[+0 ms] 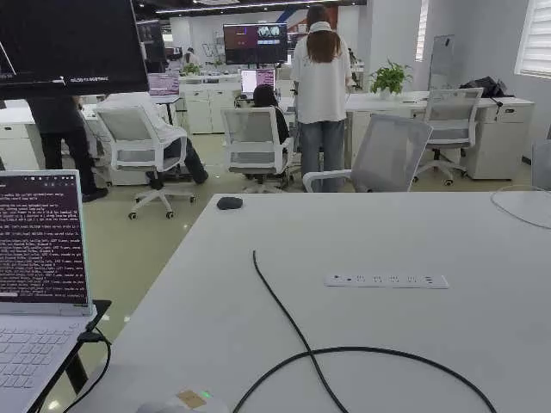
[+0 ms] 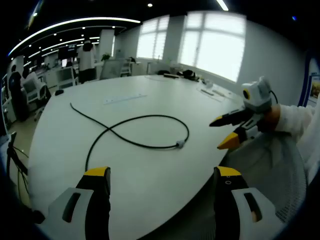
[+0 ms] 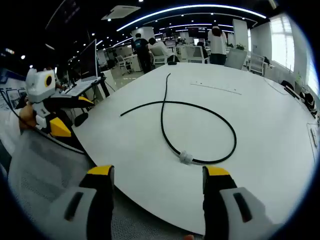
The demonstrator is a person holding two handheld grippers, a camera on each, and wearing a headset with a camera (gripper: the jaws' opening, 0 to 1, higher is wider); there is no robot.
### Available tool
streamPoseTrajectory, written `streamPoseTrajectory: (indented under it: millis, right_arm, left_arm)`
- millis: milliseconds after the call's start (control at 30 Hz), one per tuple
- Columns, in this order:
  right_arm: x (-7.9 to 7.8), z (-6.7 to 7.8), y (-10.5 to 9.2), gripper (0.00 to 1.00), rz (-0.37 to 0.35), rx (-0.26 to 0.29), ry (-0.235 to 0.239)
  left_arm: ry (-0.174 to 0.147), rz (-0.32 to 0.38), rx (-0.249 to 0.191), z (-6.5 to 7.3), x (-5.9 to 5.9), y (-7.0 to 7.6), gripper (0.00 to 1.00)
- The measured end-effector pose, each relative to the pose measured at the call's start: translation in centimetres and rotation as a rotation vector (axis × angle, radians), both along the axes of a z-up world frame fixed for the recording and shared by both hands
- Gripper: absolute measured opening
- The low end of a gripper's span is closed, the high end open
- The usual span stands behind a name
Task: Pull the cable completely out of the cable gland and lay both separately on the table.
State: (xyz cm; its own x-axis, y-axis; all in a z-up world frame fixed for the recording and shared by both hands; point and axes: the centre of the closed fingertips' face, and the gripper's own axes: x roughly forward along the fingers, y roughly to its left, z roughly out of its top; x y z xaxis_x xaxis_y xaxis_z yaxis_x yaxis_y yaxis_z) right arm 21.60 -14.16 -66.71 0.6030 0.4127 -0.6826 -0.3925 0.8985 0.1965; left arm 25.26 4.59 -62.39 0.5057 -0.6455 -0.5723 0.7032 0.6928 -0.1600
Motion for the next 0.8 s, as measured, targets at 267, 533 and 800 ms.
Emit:
streamPoseTrajectory:
  millis: [267, 533, 800]
  right_arm:
    - [-0.23, -0.31, 0.06, 0.78, 0.001, 0.004, 0.018]
    - [-0.23, -0.34, 0.1, 0.77, 0.001, 0.008, 0.021]
    - [0.12, -0.11, -0.81, 0.77, -0.05, 0.027, 0.012]
  left_arm:
    - [-0.02, -0.014, 0.024, 0.06, -0.04, -0.04, 0.84]
    - [-0.011, 0.007, 0.01, 0.14, 0.2, 0.26, 0.83]
    - [-0.005, -0.003, 0.02, -0.08, 0.05, 0.11, 0.83]
